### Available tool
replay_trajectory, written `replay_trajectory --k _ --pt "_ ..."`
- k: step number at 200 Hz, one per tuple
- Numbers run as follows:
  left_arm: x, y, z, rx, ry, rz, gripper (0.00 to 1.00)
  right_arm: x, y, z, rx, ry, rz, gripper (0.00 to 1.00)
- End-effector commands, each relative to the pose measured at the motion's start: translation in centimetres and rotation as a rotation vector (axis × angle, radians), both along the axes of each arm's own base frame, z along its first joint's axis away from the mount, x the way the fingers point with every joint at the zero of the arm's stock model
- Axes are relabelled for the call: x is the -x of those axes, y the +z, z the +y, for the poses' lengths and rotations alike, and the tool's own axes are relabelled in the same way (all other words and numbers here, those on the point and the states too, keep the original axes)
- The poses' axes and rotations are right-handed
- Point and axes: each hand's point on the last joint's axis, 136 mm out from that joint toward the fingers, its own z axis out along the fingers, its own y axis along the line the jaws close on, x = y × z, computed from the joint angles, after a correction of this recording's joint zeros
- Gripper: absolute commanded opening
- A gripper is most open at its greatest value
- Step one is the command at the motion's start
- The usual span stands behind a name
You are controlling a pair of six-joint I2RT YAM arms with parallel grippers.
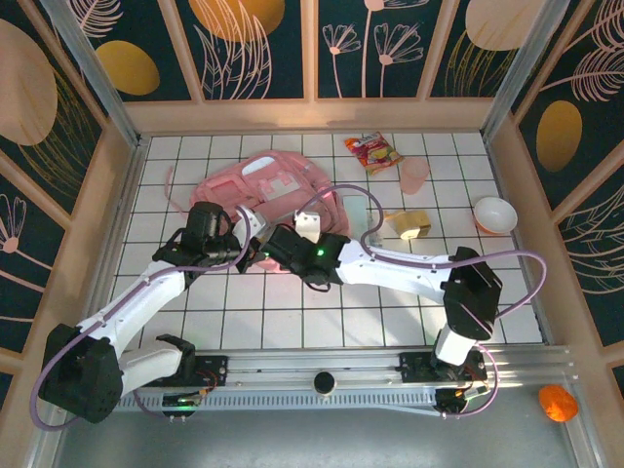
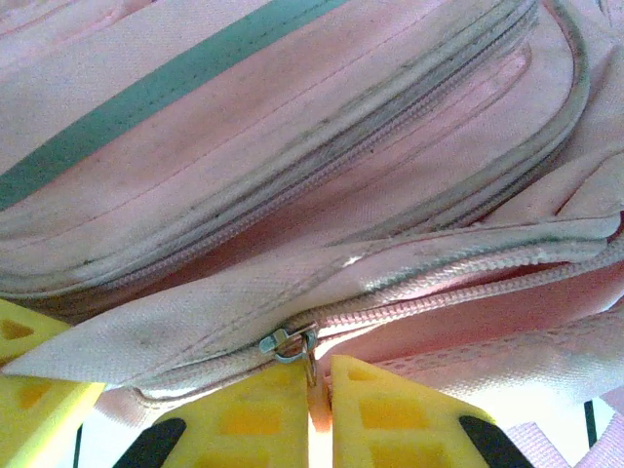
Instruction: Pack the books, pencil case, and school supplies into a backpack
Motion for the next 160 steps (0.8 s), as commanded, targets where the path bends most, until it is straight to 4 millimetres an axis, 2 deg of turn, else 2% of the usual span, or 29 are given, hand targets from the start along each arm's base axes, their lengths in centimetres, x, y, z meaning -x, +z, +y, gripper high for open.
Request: replay_trajectory --k 1,13,30,49,93,115,147,160 --pt "-1.3 3.1 -0.3 0.050 0.017 -0.069 0.00 -1.1 0.3 -3.9 0.083 -0.096 -0.037 0.13" --pt "-1.2 3.0 -0.3 0.052 0.014 -0.067 0.00 -1.0 0.3 -3.5 0.059 -0.059 -0.040 0.17" --pt "-1.2 3.0 -0.4 0.057 0.009 -0.066 0.00 -1.0 0.4 -1.8 -0.059 0.004 -0.037 0.20" --pt "-1.3 3.1 -0.4 0.057 0.010 -0.068 0.00 -1.0 0.4 -1.1 -0.139 0.035 -0.030 0.23" --pt "-1.2 3.2 -0.5 0.060 0.002 -0.071 0.00 -1.1 0.2 0.5 -0.153 0.114 -0.031 0.25" --pt "-1.2 3.4 -0.5 0.063 0.002 -0.072 0.00 -1.4 -0.6 0.2 -0.126 0.109 -0.012 0.26" --pt "-1.7 2.9 0.1 0.020 0.038 -0.075 0.00 -1.5 -0.5 -0.1 -0.104 0.142 -0.008 0.01" --pt "-2.1 2.3 0.7 -0.024 0.068 -0.082 0.00 -1.3 -0.3 -0.8 -0.076 0.151 -0.013 0.00"
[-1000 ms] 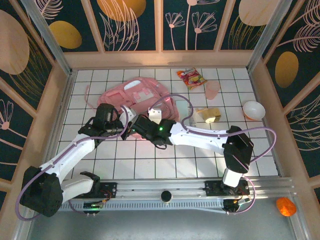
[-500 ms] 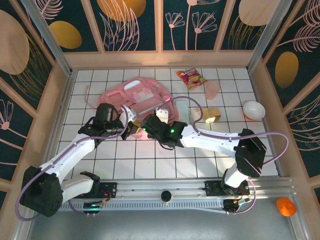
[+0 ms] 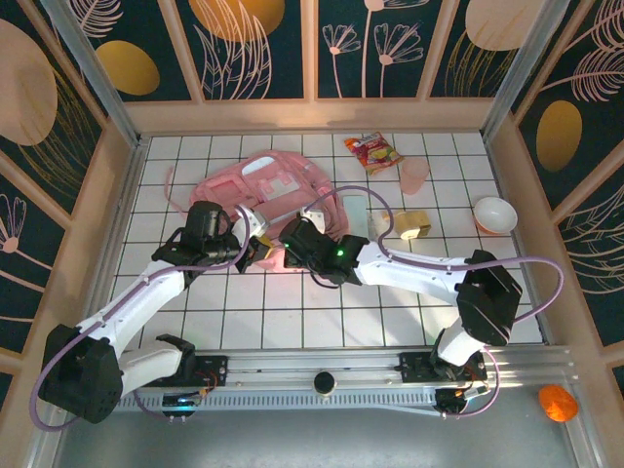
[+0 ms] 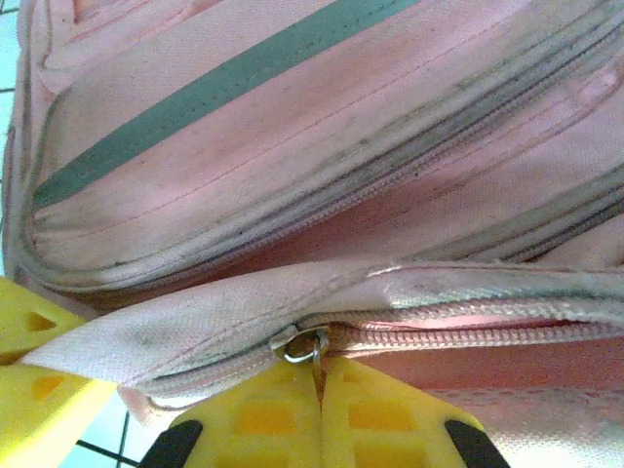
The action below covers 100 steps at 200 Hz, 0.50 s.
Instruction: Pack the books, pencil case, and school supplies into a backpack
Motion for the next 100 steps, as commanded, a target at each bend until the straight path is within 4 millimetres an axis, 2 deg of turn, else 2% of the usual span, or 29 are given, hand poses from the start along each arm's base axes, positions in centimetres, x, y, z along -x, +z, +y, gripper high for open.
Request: replay_trajectory --k 1,28,55,80,97,100 --pt "-1.9 2.2 0.6 -0.019 0.056 -0.081 0.00 -0.5 0.0 -1.6 0.066 0.005 -0.018 0.00" --pt "-2.6 0.5 2.3 -0.131 0.125 -0.082 0.00 -0.3 -0.2 -3.4 0.108 0.061 -0.019 0.00" --pt "-2.6 -0.2 3.5 -0.193 0.161 -0.087 0.00 -0.1 -0.5 -4.4 0.065 0.139 0.002 0.00" --pt "-2.3 -0.2 3.7 -0.199 0.164 -0.088 0.00 0.6 0.0 -3.8 -0.027 0.241 0.004 0.00" --pt "-1.4 0.1 2.8 -0.167 0.093 -0.085 0.00 1.5 0.2 -2.6 -0.101 0.310 0.011 0.00" --pt "-1.1 0.1 2.5 -0.158 0.071 -0.084 0.03 1.6 0.2 -2.4 -0.111 0.324 0.010 0.00"
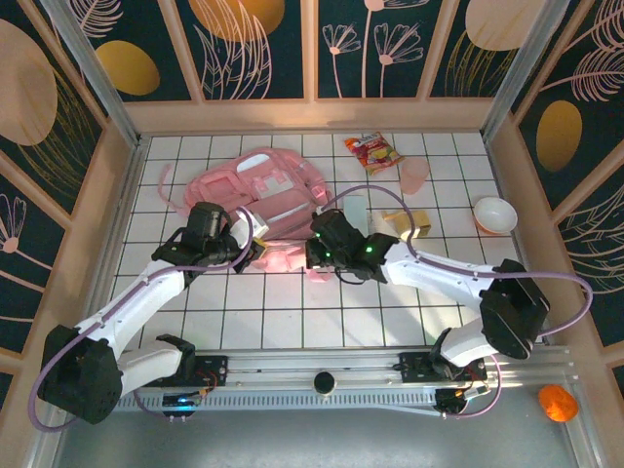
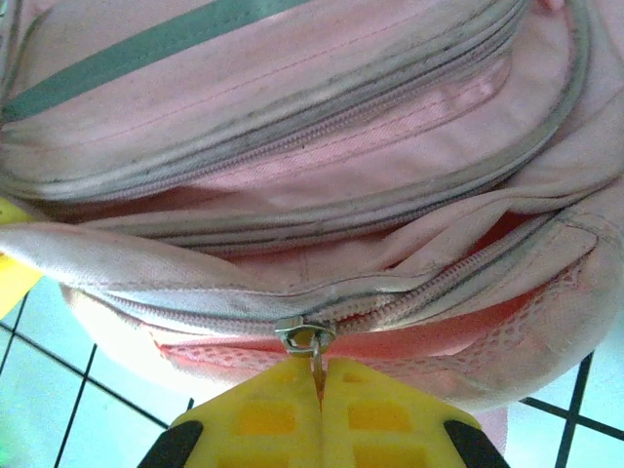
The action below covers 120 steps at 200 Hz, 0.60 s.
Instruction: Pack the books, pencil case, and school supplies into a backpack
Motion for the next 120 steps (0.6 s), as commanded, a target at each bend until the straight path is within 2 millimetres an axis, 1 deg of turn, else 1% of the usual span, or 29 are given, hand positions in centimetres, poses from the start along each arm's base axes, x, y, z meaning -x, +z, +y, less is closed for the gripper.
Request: replay_trajectory --k 1,14,19,24,31,39,59,75,101,120 --pt "-0.3 1.5 0.6 -0.015 0.002 -0.051 0.04 1.5 0.9 1.2 -0.088 0.136 -0.002 0.00" --pt "0.5 2.1 -0.3 0.024 -0.062 -0.049 0.27 1.8 0.9 1.7 -0.112 0.166 0.000 0.00" --pt "0.7 2.4 -0.6 0.038 -0.084 -0.053 0.39 1.9 1.0 1.9 -0.119 0.181 0.002 0.00" --pt "1.0 2.7 -0.9 0.051 -0.107 -0.057 0.47 2.1 1.0 2.2 -0.128 0.199 0.001 0.00" --pt "1.0 3.3 -1.2 0.068 -0.123 -0.069 0.54 2.3 1.2 2.6 -0.142 0.219 0.000 0.00" --pt "1.0 3.9 -1.5 0.080 -0.143 -0.086 0.60 2.5 1.4 2.8 -0.151 0.237 0.000 0.00" --pt "1.1 4.9 -2.4 0.088 -0.196 -0.141 0.66 2.9 1.8 3.3 -0.169 0.277 -0.005 0.00" --pt "1.7 4.7 -3.4 0.064 -0.258 -0.166 0.68 3.3 1.9 3.6 -0.181 0.308 0.002 0.00" --pt "2.5 3.0 -4.8 0.008 -0.342 -0.149 0.71 3.7 2.1 3.8 -0.191 0.333 0.013 0.00" --pt "2.8 1.2 -5.5 -0.036 -0.379 -0.128 0.70 4.0 2.4 3.9 -0.206 0.351 0.014 0.00"
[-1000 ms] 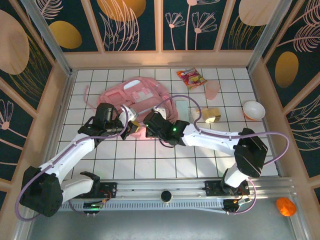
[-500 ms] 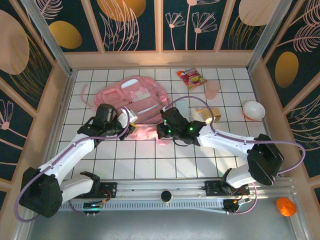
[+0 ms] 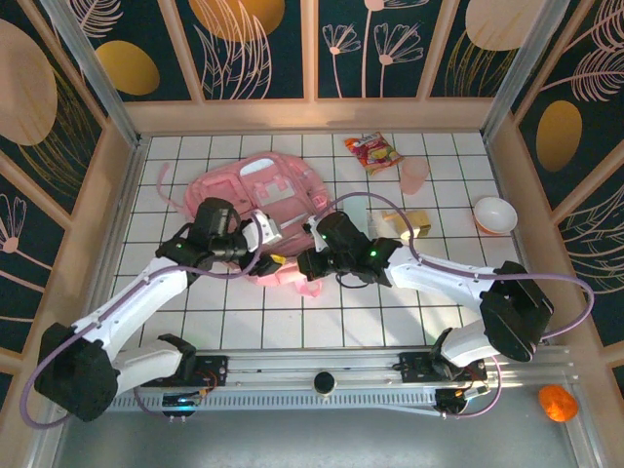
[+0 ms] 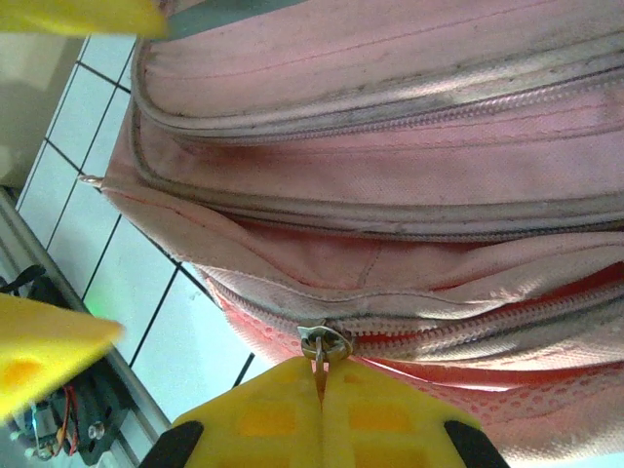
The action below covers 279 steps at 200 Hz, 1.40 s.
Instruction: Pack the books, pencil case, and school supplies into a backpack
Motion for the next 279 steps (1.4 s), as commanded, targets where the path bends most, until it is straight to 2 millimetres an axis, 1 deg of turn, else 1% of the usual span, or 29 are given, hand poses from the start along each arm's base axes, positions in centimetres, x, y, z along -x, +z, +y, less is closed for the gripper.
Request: replay_trajectory --k 1,8,12,20,31,35,42,48,66,79,107,124,141,157,161,170,179,187,197,204,219,232,249,261,269,273,277,279 --pt "0.4 -1.3 -1.1 -0.053 -0.085 -0.026 0.70 0.3 2.7 1.5 -0.102 0.071 -0.046 0.00" --pt "0.2 -1.9 -1.2 -0.071 -0.081 -0.025 0.68 0.5 2.9 1.5 -0.111 0.079 -0.046 0.00" --pt "0.0 -2.3 -1.2 -0.083 -0.074 -0.024 0.63 0.6 2.9 1.6 -0.115 0.085 -0.045 0.00" --pt "-0.5 -2.9 -1.1 -0.107 -0.056 -0.032 0.50 0.7 3.0 1.6 -0.120 0.090 -0.043 0.00" --pt "-0.9 -3.3 -0.8 -0.130 -0.038 -0.033 0.22 0.6 2.8 1.3 -0.109 0.078 -0.044 0.00" --pt "-0.9 -3.3 -0.7 -0.135 -0.035 -0.036 0.15 0.4 2.5 1.0 -0.095 0.065 -0.044 0.00" --pt "-0.9 -3.2 -0.6 -0.137 -0.030 -0.042 0.05 0.1 1.9 0.4 -0.065 0.038 -0.039 0.00" --pt "-0.8 -3.0 -0.4 -0.135 -0.029 -0.052 0.00 -0.4 1.3 -0.3 -0.040 0.009 -0.033 0.00" --pt "0.2 -2.6 0.2 -0.137 -0.046 -0.083 0.00 -1.7 -0.9 -2.7 -0.002 -0.061 -0.005 0.00" --pt "0.9 -2.4 0.7 -0.145 -0.049 -0.099 0.00 -2.7 -1.9 -4.2 -0.001 -0.101 0.008 0.00" --pt "2.1 -1.9 1.6 -0.151 -0.048 -0.115 0.00 -4.9 -2.9 -6.7 0.002 -0.164 -0.004 0.00" --pt "2.4 -1.8 2.1 -0.164 -0.041 -0.126 0.00 -5.8 -3.0 -7.1 0.001 -0.169 -0.018 0.00" --pt "2.5 -2.0 2.4 -0.180 -0.034 -0.125 0.00 -5.8 -2.8 -6.5 -0.011 -0.140 -0.019 0.00" --pt "2.4 -1.8 2.4 -0.178 -0.026 -0.120 0.01 -4.8 -2.0 -5.0 -0.053 -0.073 -0.026 0.00" --pt "2.4 -1.7 2.4 -0.171 -0.023 -0.118 0.08 -4.6 -1.7 -4.6 -0.060 -0.061 -0.031 0.00" --pt "2.1 -1.0 1.9 -0.136 -0.013 -0.112 0.33 -3.9 -1.1 -3.6 -0.075 -0.024 -0.043 0.00" --pt "1.9 0.0 1.1 -0.078 -0.006 -0.101 0.49 -3.2 -0.5 -2.8 -0.085 0.003 -0.050 0.00" --pt "1.7 0.8 0.3 -0.027 -0.002 -0.091 0.57 -2.6 -0.1 -2.1 -0.095 0.026 -0.052 0.00" --pt "1.4 1.4 -0.4 0.009 0.008 -0.094 0.62 -2.1 0.4 -1.4 -0.108 0.045 -0.053 0.00" --pt "1.3 1.4 -0.8 0.009 0.010 -0.101 0.65 -1.6 0.5 -1.0 -0.113 0.058 -0.052 0.00" --pt "1.1 0.8 -1.5 -0.008 0.012 -0.098 0.68 -1.0 0.8 -0.4 -0.119 0.071 -0.045 0.00" --pt "1.3 -0.2 -2.1 -0.025 -0.004 -0.061 0.70 -0.5 1.1 -0.1 -0.127 0.078 -0.037 0.00" --pt "1.6 -2.0 -2.5 -0.071 -0.019 -0.022 0.70 0.0 1.7 0.2 -0.146 0.091 -0.027 0.00" --pt "1.5 -3.2 -2.3 -0.100 -0.008 -0.005 0.69 0.3 2.1 0.2 -0.156 0.095 -0.016 0.00" --pt "1.3 -4.1 -1.9 -0.124 0.006 -0.003 0.66 0.5 2.3 0.0 -0.158 0.095 -0.009 0.00" --pt "1.2 -4.4 -1.8 -0.138 0.012 -0.005 0.61 0.5 2.3 -0.1 -0.155 0.091 -0.004 0.00" --pt "1.1 -4.8 -1.5 -0.151 0.022 -0.005 0.55 0.6 2.3 -0.2 -0.151 0.088 0.000 0.00" --pt "1.0 -4.9 -1.4 -0.158 0.027 -0.006 0.50 0.6 2.2 -0.3 -0.145 0.083 0.002 0.00"
